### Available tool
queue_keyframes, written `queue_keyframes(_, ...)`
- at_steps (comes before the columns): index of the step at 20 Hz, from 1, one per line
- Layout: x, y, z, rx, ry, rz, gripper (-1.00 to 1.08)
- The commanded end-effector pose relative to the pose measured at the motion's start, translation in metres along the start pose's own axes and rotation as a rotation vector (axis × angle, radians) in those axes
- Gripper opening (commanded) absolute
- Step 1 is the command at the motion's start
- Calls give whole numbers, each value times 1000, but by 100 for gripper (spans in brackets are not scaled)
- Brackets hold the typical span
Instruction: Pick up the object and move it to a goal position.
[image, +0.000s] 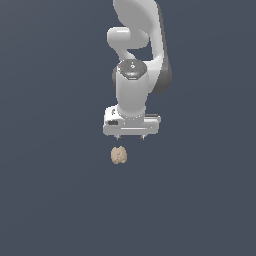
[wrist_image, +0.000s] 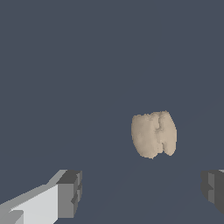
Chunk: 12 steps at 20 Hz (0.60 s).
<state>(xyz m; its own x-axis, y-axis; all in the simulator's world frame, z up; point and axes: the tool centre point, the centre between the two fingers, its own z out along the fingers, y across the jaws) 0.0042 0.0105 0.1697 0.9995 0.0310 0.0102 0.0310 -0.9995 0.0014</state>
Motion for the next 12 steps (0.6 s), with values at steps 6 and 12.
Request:
queue_keyframes(6,0,6,-2,-10,10,-14,100)
queue_keyframes(12,-1,10,-7,-21,21,-27,100)
